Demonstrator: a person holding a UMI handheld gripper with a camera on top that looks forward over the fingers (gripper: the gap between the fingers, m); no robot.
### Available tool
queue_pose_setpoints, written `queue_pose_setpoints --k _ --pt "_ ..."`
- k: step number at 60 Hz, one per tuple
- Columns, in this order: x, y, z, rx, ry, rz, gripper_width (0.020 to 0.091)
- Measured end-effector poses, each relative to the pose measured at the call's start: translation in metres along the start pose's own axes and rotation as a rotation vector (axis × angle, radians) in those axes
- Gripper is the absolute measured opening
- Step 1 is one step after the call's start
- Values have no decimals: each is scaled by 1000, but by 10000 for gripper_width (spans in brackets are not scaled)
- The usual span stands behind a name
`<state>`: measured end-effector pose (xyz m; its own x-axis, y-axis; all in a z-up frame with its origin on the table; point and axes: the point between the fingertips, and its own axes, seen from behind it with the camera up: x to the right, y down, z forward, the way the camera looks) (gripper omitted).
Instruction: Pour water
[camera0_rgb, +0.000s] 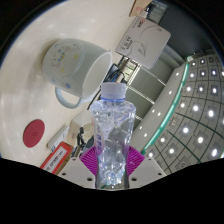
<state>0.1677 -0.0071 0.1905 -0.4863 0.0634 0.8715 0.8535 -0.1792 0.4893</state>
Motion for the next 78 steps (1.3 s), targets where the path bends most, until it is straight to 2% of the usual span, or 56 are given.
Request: queue_pose_setpoints --k 10,18,27,39,57,68,73,78 --pt "-2 7 1 2 -22 67 326" --pt "-2 21 -2 6 -74 295 328" --pt "-8 20 -20 52 -235 756 333" --pt "-8 17 -36 111 -382 1299 333" --pt "-67 12 -34 115 -604 1848 334" --pt "-102 -5 -26 137 -654 1926 335" --pt "-121 -12 -28 122 -677 1934 351" --pt "-117 -10 -28 170 -629 1938 382"
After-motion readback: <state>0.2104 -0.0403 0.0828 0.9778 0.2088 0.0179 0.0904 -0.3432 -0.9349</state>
